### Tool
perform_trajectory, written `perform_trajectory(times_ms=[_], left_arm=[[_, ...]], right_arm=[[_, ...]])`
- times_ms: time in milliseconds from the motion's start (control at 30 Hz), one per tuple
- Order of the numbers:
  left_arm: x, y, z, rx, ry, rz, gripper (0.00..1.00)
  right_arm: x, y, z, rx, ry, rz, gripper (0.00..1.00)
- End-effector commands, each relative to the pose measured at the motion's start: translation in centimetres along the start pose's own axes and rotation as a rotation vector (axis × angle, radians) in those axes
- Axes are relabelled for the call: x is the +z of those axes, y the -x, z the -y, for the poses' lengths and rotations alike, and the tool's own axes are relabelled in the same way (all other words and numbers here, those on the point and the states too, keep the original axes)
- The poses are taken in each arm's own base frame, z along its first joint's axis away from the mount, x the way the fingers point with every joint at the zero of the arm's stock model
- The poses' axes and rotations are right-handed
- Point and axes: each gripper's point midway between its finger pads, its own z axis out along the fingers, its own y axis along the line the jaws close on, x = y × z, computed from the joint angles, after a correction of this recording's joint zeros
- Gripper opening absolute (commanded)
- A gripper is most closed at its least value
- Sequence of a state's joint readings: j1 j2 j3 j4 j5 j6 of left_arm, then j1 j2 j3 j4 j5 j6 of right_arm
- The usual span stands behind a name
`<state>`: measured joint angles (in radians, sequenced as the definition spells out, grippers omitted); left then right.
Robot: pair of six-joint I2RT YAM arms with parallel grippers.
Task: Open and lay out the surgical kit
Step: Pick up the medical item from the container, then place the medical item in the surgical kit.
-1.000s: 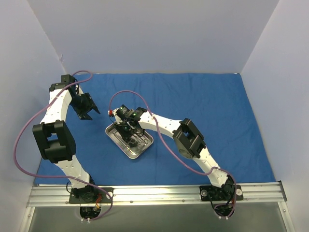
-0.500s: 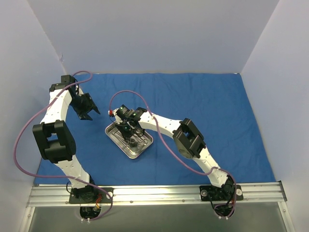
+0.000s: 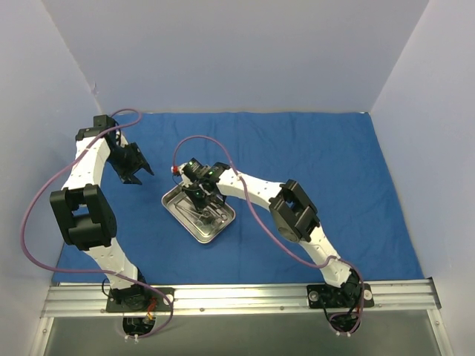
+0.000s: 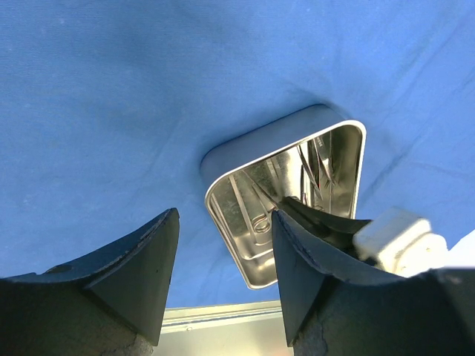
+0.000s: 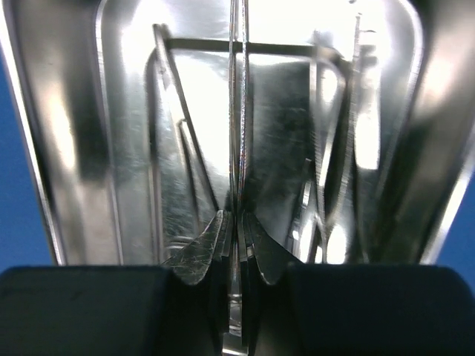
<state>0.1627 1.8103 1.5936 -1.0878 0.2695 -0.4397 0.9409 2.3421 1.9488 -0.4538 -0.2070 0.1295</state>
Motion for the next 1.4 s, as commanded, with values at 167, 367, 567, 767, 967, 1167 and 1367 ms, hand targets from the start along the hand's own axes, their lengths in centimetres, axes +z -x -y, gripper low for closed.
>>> perform_trajectory(times_ms=[167, 367, 567, 767, 967, 1167, 1367], left_arm=[[-1.0, 1.5, 0.7, 0.009, -0.040, 0.059, 0.61], [-1.3, 1.7, 1.0, 0.012, -0.049, 0.066, 0.61], [-1.0, 1.4, 1.1, 0.011, -0.061, 0.056, 0.62], [-0.9, 1.4, 1.3, 0.012, -0.070, 0.057, 0.62], [-0.9, 1.2, 1.8, 0.019, -0.076, 0.058, 0.62], [-0.6, 0.7, 2.2, 0.039, -0.078, 0.051, 0.62], [-0.3, -0.5, 2.3, 0.057, -0.088, 0.033, 0.62]], right_arm=[[-5.9, 2.5, 1.5, -0.019, -0.066, 0.093, 0.00], [-6.9, 3.2, 2.1, -0.019, -0.090, 0.125, 0.00], [-9.1, 4.7, 3.8, 0.018, -0.128, 0.201, 0.00], [-12.7, 5.5, 8.0, 0.080, -0.237, 0.296, 0.00], [-16.6, 2.8, 18.2, 0.240, -0.469, 0.350, 0.00], [-20.6, -2.5, 27.7, 0.211, -0.749, 0.306, 0.00], [-19.8, -10.5, 35.6, 0.285, -0.872, 0.079, 0.00]])
